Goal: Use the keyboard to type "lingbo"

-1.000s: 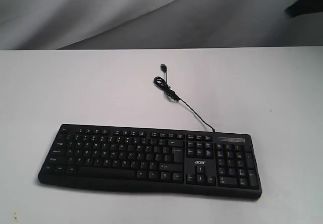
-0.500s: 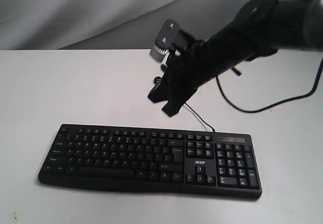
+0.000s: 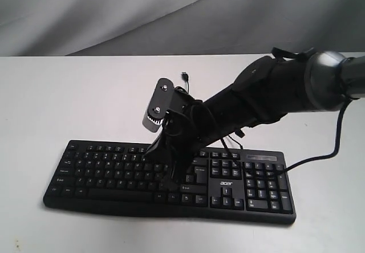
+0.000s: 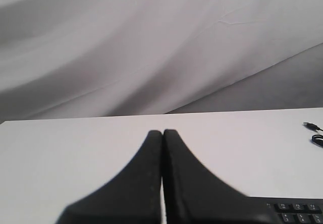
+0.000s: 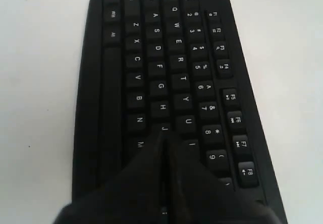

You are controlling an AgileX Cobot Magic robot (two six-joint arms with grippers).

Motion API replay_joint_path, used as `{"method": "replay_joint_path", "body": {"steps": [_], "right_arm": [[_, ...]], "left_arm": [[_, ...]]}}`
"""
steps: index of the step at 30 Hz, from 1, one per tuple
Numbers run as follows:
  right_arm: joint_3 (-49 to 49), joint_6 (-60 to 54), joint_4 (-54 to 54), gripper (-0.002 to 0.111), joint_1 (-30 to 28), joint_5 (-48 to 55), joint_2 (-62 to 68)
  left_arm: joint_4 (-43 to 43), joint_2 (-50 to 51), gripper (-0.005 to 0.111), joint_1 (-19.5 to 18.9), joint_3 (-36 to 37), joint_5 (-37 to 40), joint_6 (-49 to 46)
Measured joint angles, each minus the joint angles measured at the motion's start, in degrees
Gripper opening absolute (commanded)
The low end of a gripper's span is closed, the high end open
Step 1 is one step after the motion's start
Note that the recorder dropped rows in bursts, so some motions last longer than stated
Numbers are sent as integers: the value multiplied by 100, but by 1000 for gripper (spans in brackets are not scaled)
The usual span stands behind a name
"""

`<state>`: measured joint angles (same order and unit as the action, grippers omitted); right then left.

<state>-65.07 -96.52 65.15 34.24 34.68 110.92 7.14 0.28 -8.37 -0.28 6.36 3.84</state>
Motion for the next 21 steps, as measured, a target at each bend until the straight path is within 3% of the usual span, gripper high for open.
{"method": "replay_joint_path", "body": {"steps": [21], "right_arm": [[62,-192,137,0,73,-380,548]], "left_arm": [[0,0,1,0,0,0,0]]}}
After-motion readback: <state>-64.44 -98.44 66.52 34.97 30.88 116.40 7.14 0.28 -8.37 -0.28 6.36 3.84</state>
